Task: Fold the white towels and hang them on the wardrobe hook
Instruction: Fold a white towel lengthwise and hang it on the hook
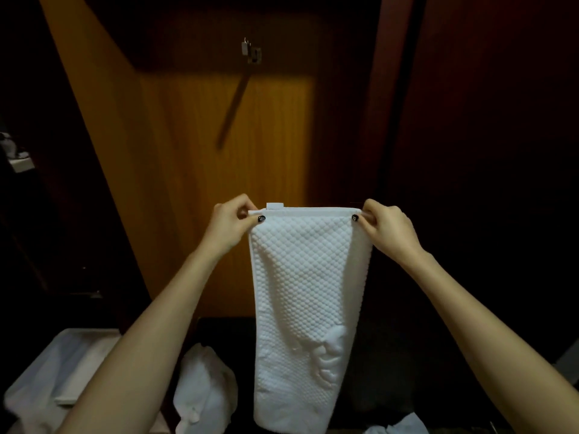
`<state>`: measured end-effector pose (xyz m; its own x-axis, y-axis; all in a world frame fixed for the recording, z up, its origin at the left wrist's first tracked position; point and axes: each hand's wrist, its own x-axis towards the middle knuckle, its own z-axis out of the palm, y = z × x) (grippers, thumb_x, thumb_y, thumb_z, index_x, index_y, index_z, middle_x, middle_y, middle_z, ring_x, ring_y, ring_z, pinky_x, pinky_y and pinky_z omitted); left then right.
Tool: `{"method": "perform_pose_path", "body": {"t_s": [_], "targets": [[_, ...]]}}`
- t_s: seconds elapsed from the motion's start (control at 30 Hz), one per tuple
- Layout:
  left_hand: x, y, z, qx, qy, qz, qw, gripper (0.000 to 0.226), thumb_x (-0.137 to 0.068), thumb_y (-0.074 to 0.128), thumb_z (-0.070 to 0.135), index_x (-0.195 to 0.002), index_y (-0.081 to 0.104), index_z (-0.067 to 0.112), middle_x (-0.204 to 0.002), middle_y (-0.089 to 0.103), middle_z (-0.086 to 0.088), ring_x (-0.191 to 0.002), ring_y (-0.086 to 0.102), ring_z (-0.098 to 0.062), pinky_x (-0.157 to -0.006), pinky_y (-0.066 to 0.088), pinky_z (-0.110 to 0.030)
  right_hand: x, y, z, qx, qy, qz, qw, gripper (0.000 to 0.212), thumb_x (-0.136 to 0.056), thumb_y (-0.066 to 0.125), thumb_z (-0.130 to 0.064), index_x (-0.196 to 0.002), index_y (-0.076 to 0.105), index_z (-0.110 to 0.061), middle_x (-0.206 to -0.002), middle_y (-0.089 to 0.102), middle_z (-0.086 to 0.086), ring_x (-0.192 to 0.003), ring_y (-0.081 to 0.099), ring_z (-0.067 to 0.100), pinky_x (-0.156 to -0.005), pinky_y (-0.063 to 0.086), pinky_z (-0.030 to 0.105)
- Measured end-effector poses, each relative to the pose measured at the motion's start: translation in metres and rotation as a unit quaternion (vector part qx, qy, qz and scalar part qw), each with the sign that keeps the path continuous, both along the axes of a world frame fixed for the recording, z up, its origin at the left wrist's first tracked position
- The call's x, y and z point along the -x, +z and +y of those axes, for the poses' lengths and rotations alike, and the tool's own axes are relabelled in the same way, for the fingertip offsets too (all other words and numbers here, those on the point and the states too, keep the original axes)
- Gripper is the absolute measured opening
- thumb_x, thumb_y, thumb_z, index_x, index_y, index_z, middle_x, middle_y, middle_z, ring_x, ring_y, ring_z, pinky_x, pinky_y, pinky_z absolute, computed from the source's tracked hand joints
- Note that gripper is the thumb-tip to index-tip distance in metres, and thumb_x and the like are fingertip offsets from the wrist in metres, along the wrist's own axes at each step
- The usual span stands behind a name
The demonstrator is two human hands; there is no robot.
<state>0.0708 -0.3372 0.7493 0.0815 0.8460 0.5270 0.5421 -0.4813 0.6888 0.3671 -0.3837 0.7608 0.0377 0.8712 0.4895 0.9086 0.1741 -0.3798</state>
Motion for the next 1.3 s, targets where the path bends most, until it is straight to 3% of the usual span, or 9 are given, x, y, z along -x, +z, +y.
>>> {"method": "perform_pose_path", "body": {"t_s": [0.13,0.27,0.37,0.53,0.67,0.87,1.03,1.17,1.3], "targets": [[-0.031,-0.018,-0.009,-0.071,0.096,0.093,0.989,0.016,-0.091,0.059,0.015,-0.078,0.049,0.014,-0.061,0.05,0.006,-0.055,0.043,-0.012,-0.046,0.027,-0.025,0.008,-0.008,-0.002,0.02,0.014,0.14,0.99,0.011,-0.094,0.054,-0.019,-0.086,0.054,-0.012,-0.066,0.061,0.005,-0.054,0.056,0.017,-0.048,0.042,0.027],[-0.058,-0.022,-0.014,-0.038,0.082,-0.094,0.991,0.019,-0.088,0.06,0.009,-0.073,0.05,0.008,-0.059,0.051,0.003,-0.049,0.037,-0.004,-0.044,0.027,-0.019,0.014,0.001,-0.013,0.045,0.113,0.274,0.954,0.026,-0.091,0.057,-0.012,-0.115,0.059,-0.021,-0.073,0.069,0.008,-0.056,0.063,0.018,-0.053,0.049,0.028],[-0.07,-0.015,-0.016,0.013,0.037,-0.191,0.981,0.015,-0.083,0.068,0.009,-0.074,0.057,0.006,-0.063,0.057,0.003,-0.052,0.044,0.001,-0.046,0.033,-0.014,0.022,0.008,-0.02,0.061,0.158,0.276,0.946,0.008,-0.091,0.062,-0.013,-0.099,0.065,-0.01,-0.078,0.071,0.013,-0.064,0.07,0.022,-0.062,0.052,0.036],[-0.082,-0.006,-0.017,0.075,-0.046,-0.268,0.959,0.015,-0.081,0.074,0.008,-0.088,0.063,0.0,-0.075,0.067,-0.004,-0.063,0.06,-0.002,-0.055,0.045,-0.013,0.033,0.019,-0.02,0.14,0.239,0.232,0.932,0.015,-0.086,0.069,-0.004,-0.099,0.062,-0.008,-0.086,0.076,0.003,-0.09,0.072,0.01,-0.085,0.054,0.026],[-0.082,-0.005,-0.017,0.098,-0.11,-0.298,0.943,0.011,-0.081,0.073,0.006,-0.087,0.064,0.005,-0.079,0.071,-0.004,-0.07,0.065,-0.006,-0.061,0.05,-0.017,0.044,0.028,-0.024,0.047,0.229,0.184,0.955,0.008,-0.092,0.066,-0.013,-0.088,0.067,-0.006,-0.072,0.072,-0.001,-0.069,0.07,0.007,-0.07,0.052,0.016],[-0.074,-0.002,-0.022,0.188,-0.247,-0.415,0.855,0.011,-0.087,0.061,0.003,-0.098,0.065,0.002,-0.08,0.073,-0.004,-0.074,0.068,-0.013,-0.07,0.056,-0.023,0.052,0.033,-0.016,-0.029,0.214,0.152,0.964,0.013,-0.09,0.069,-0.025,-0.078,0.067,-0.019,-0.073,0.066,-0.002,-0.064,0.055,0.001,-0.061,0.042,0.019],[-0.066,0.003,-0.022,0.154,-0.219,-0.351,0.897,0.008,-0.085,0.066,0.007,-0.092,0.069,0.008,-0.082,0.074,-0.004,-0.076,0.069,-0.014,-0.069,0.054,-0.024,0.064,0.031,-0.019,-0.015,0.237,0.158,0.958,0.017,-0.089,0.07,-0.025,-0.079,0.068,-0.011,-0.073,0.064,-0.003,-0.065,0.055,0.0,-0.06,0.041,0.013],[-0.06,0.002,-0.023,0.188,-0.248,-0.373,0.874,0.023,-0.082,0.066,0.018,-0.1,0.071,0.003,-0.093,0.072,-0.012,-0.087,0.067,-0.021,-0.078,0.054,-0.029,0.07,0.032,-0.014,-0.019,0.231,0.144,0.962,0.018,-0.09,0.068,-0.025,-0.081,0.067,-0.008,-0.076,0.066,0.004,-0.07,0.059,0.012,-0.061,0.044,0.023],[-0.052,0.007,-0.026,0.196,-0.281,-0.378,0.86,0.029,-0.083,0.064,0.017,-0.108,0.069,0.003,-0.103,0.071,-0.013,-0.095,0.067,-0.021,-0.08,0.055,-0.027,0.072,0.036,-0.01,-0.027,0.22,0.123,0.967,0.017,-0.09,0.068,-0.025,-0.082,0.067,-0.01,-0.078,0.067,0.0,-0.074,0.06,0.009,-0.064,0.046,0.023]]}}
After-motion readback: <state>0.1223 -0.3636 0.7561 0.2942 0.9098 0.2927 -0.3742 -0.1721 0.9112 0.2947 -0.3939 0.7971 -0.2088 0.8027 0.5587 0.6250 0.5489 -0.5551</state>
